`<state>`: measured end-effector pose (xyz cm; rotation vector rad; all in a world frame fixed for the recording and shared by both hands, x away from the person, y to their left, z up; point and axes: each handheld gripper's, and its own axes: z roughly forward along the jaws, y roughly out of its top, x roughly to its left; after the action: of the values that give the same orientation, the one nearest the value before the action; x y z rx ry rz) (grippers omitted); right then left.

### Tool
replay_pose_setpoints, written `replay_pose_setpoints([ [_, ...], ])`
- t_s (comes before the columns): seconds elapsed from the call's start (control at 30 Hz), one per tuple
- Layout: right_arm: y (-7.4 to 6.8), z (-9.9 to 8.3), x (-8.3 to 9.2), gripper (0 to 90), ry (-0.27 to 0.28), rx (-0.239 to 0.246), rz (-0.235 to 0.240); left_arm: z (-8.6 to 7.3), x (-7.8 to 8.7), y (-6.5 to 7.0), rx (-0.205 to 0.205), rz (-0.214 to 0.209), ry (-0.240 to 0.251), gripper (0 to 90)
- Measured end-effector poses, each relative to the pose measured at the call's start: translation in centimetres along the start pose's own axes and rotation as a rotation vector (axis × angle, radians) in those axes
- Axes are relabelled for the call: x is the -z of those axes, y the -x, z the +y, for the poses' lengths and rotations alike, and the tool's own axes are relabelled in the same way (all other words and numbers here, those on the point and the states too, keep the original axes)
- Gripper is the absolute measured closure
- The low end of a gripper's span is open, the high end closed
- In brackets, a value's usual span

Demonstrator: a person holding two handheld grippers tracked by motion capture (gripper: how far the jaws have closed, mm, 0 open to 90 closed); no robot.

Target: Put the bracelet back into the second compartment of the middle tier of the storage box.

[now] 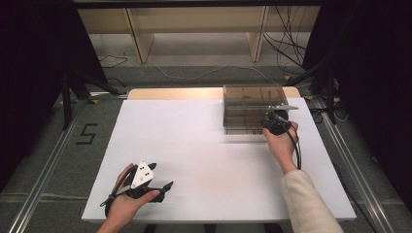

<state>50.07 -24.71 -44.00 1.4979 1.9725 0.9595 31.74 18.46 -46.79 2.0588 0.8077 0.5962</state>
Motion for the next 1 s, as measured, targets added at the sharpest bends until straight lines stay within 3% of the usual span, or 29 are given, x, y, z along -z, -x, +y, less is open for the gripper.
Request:
replay_pose_setpoints([
  [1.0,0.27,-0.23,-0.58,87.4,-0.034,-0.004,0.022,-0.01,0.01,-0.02,0.001,-0.001,0.002,16.1],
])
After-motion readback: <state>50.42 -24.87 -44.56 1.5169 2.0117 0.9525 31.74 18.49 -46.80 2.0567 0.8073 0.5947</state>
